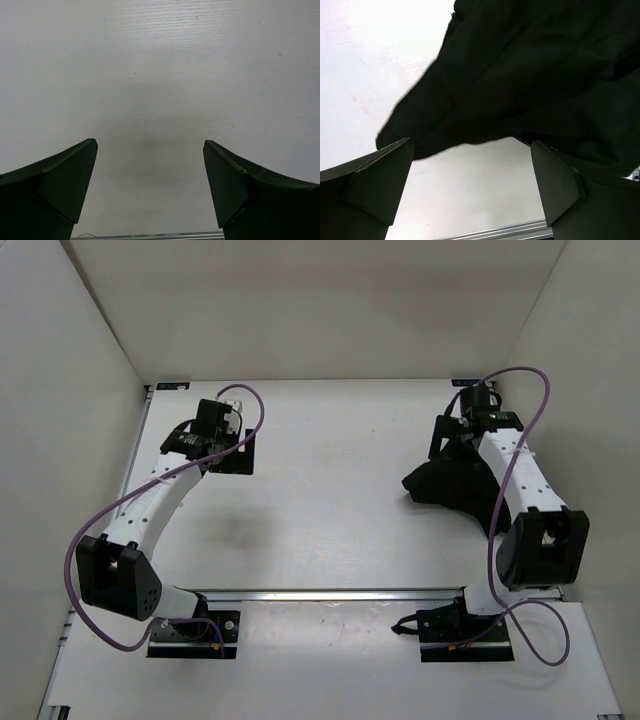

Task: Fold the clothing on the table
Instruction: Grab the skirt from the pile

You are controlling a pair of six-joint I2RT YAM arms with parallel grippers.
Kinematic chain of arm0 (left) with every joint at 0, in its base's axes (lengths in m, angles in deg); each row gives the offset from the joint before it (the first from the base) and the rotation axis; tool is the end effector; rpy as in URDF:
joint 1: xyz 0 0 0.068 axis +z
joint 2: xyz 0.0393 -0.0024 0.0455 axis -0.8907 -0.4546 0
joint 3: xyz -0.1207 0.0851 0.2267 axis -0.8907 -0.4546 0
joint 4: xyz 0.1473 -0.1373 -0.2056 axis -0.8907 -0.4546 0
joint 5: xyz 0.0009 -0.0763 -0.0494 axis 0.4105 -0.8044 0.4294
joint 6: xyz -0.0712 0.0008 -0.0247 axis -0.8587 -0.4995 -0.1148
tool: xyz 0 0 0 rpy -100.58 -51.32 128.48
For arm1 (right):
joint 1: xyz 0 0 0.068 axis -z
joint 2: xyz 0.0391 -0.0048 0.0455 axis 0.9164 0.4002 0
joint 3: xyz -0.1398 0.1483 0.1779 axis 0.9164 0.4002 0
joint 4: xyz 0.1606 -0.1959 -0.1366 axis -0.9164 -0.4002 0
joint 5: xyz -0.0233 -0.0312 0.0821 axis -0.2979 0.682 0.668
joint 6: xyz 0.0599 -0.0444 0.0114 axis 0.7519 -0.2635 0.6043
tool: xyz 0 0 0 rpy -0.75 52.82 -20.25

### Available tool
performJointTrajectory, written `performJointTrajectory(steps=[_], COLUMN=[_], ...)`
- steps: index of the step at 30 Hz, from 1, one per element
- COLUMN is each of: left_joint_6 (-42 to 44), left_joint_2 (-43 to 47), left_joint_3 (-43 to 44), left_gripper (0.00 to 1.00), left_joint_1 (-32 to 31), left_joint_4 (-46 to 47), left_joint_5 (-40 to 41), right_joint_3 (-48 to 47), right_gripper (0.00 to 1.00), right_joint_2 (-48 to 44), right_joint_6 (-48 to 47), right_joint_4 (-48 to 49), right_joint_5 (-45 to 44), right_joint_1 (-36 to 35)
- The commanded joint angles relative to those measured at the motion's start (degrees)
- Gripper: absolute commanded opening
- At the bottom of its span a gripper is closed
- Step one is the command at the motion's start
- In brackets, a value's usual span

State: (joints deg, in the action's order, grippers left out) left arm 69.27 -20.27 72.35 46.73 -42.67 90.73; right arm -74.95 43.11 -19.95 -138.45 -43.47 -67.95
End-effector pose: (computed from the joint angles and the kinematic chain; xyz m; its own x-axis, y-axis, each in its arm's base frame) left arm 0.3220 -0.0845 0.2820 -0.8085 0.0894 -0.5817 0.0866 0.9957 0.0327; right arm 0.3524 0.0010 0.2702 -0.8228 0.1927 -0.5347 0.2276 0.9738 0.0007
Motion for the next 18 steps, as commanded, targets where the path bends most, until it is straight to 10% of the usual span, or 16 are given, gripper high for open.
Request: performJointTrajectory(steps=[1, 18], left_joint_6=[2.25, 1.63], left_joint_2=[4.02, 4.38], left_joint_3=[-2.03, -9.51], left_gripper=[0.99, 0.99], left_joint_1=[0.67, 3.57], left_joint_4=[2.72, 9.05], left_joint_5=[-0.91, -8.46], right_joint_3=[-6.64, -19.22], right_gripper=[0.99, 0.99], right_joint_2=[4.04, 24.16], right_joint_6=[5.31, 15.08], right_joint_4=[-5.51, -10.52], right_joint_5=[-4.79, -5.67], right_joint_1=[-2.06, -12.86])
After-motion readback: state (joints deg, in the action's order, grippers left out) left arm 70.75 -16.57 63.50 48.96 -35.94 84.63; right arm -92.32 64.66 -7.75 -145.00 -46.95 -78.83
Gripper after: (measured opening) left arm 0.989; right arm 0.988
